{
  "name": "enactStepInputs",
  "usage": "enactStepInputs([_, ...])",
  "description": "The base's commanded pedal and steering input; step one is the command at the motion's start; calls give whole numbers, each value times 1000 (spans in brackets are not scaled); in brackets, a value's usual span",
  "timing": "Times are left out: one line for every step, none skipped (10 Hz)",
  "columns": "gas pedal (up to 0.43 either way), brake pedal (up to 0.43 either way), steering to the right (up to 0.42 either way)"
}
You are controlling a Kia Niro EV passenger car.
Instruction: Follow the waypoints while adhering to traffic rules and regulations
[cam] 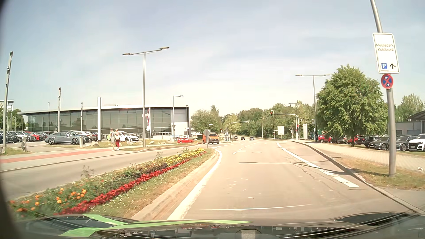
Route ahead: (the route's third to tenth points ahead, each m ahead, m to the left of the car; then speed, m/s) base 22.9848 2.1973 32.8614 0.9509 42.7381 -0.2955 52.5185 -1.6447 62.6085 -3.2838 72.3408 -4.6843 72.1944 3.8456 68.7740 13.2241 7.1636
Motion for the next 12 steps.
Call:
enactStepInputs([59,0,25])
enactStepInputs([59,0,24])
enactStepInputs([47,0,22])
enactStepInputs([47,0,20])
enactStepInputs([47,0,20])
enactStepInputs([47,0,20])
enactStepInputs([20,0,19])
enactStepInputs([0,0,17])
enactStepInputs([0,0,15])
enactStepInputs([0,0,12])
enactStepInputs([0,0,11])
enactStepInputs([0,0,9])
